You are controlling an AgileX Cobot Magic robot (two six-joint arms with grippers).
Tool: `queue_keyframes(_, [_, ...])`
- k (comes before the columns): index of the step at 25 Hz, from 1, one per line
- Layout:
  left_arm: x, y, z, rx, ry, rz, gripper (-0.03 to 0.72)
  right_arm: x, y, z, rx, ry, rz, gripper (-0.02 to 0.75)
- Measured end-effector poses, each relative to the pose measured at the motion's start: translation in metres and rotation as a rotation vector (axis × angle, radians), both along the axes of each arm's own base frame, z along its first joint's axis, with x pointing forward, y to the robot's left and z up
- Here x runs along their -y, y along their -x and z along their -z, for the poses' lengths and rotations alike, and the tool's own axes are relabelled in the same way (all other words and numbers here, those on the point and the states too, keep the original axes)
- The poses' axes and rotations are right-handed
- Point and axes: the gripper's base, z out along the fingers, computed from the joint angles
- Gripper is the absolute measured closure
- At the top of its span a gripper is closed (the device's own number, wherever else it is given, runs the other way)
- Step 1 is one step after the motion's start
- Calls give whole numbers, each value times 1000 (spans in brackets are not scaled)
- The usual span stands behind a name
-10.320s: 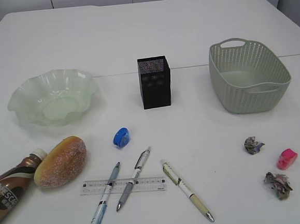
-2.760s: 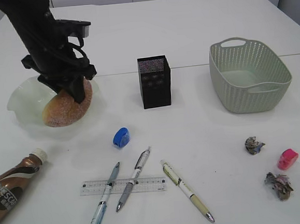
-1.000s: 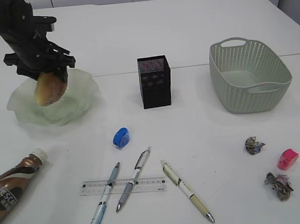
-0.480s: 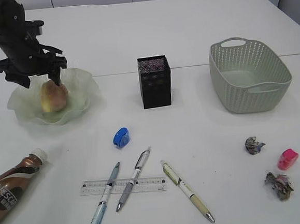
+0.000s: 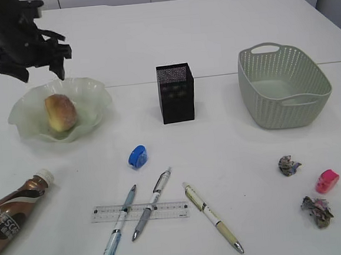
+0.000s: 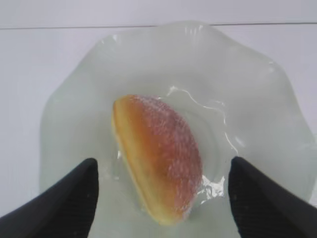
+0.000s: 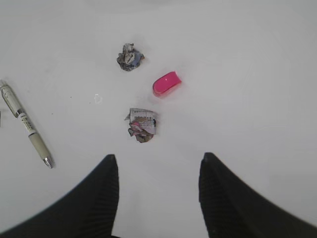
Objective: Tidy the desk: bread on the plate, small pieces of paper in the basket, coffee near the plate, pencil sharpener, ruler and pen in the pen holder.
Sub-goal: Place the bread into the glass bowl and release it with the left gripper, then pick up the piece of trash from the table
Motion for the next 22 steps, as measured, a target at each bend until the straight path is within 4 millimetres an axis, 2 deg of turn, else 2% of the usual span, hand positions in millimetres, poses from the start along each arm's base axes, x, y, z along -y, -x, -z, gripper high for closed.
queue_keyframes(7, [-6, 27, -52, -111, -42, 14, 137, 0, -3, -2, 41, -3, 0, 324])
queue_keyframes(14, [9, 55, -95, -124, 119, 169, 175, 0, 0, 0, 1, 1, -1, 324])
queue_keyframes(18, [22, 81, -136, -42, 164, 243, 183, 0, 1, 0, -17, 5, -3, 324])
queue_keyframes(22, [17, 118, -181, 61, 175, 266, 183, -1, 3, 1, -40, -7, -3, 324])
